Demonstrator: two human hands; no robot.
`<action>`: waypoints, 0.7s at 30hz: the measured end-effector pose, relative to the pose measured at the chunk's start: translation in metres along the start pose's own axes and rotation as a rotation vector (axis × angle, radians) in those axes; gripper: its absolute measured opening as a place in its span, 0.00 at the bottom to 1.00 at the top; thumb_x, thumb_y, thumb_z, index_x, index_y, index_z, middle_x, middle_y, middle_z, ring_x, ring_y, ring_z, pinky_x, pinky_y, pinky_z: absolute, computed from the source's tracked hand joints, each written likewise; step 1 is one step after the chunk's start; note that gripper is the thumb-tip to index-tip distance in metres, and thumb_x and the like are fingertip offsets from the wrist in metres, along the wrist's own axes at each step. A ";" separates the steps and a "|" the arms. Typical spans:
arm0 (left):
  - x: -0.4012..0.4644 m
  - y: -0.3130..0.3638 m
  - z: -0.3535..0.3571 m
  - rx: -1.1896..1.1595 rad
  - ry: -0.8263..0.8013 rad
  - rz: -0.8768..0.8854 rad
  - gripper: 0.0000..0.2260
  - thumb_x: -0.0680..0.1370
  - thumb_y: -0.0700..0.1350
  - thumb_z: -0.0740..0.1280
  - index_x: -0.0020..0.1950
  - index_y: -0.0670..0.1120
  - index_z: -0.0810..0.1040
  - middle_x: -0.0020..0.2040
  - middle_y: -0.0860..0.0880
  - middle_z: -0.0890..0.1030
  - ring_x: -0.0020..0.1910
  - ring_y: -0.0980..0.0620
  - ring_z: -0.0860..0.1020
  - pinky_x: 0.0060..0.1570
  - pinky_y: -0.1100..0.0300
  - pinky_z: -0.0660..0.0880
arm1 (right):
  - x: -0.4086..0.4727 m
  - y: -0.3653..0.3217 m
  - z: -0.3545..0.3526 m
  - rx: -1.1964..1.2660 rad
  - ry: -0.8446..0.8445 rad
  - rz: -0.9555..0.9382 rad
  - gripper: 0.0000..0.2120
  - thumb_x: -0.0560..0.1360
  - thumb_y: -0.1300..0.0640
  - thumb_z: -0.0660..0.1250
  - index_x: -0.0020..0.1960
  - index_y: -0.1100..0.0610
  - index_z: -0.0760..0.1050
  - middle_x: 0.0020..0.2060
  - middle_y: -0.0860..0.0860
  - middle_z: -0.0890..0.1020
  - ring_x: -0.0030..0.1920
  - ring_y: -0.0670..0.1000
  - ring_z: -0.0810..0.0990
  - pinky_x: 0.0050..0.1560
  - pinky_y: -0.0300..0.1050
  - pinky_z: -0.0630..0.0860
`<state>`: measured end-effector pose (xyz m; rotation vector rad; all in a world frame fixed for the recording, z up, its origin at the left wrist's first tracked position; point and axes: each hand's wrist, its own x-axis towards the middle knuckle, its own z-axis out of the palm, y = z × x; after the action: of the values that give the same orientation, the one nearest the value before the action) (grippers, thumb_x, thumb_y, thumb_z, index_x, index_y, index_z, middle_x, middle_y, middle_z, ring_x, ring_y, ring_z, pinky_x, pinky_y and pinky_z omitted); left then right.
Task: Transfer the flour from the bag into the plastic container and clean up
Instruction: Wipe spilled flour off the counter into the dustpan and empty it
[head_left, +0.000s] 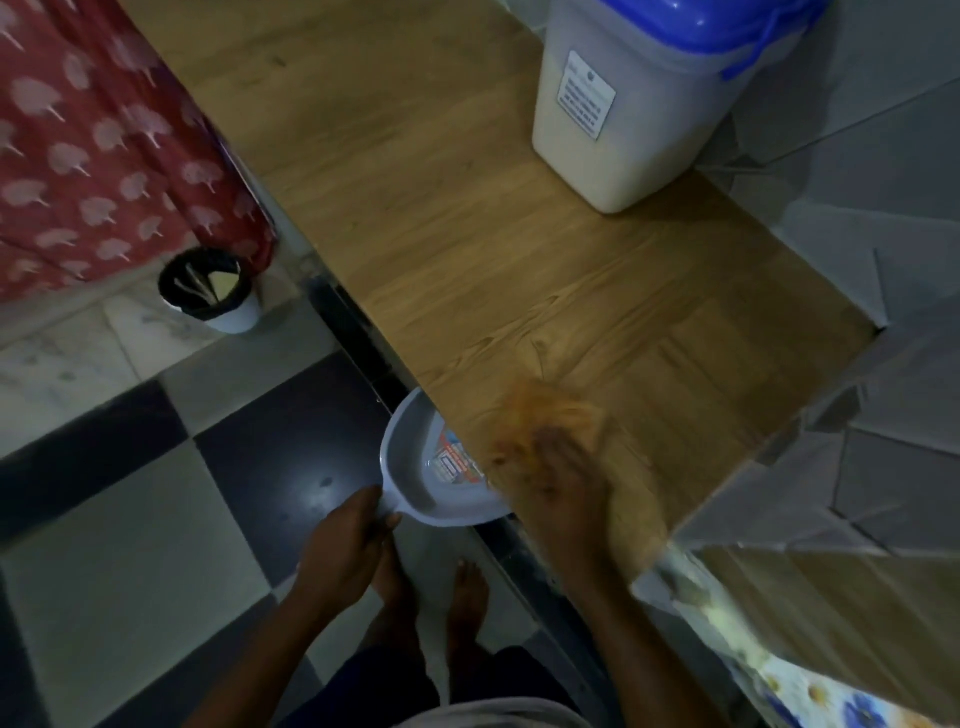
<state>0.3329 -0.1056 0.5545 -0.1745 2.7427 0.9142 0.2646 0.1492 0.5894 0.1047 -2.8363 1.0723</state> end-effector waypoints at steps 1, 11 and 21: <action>-0.002 0.000 0.002 0.001 -0.013 -0.011 0.03 0.80 0.49 0.65 0.53 0.55 0.74 0.43 0.58 0.78 0.39 0.61 0.76 0.36 0.67 0.70 | -0.009 -0.005 0.004 0.040 -0.089 -0.043 0.20 0.79 0.49 0.59 0.57 0.59 0.83 0.56 0.53 0.84 0.60 0.52 0.81 0.58 0.51 0.80; -0.016 0.009 0.023 -0.014 -0.005 0.021 0.18 0.76 0.63 0.53 0.53 0.54 0.75 0.41 0.58 0.78 0.39 0.62 0.77 0.40 0.55 0.79 | -0.052 0.032 -0.034 -0.155 0.220 0.234 0.16 0.80 0.57 0.61 0.62 0.64 0.79 0.59 0.59 0.82 0.59 0.60 0.81 0.59 0.58 0.77; -0.018 0.008 0.025 0.018 0.004 -0.023 0.20 0.75 0.64 0.51 0.55 0.55 0.74 0.44 0.56 0.78 0.40 0.58 0.78 0.41 0.55 0.79 | -0.022 -0.012 -0.018 0.161 -0.056 -0.017 0.15 0.82 0.52 0.64 0.63 0.59 0.79 0.58 0.52 0.82 0.59 0.48 0.80 0.60 0.44 0.77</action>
<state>0.3531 -0.0831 0.5447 -0.2037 2.7455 0.8836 0.2894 0.1532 0.6079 0.1737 -2.7877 1.3128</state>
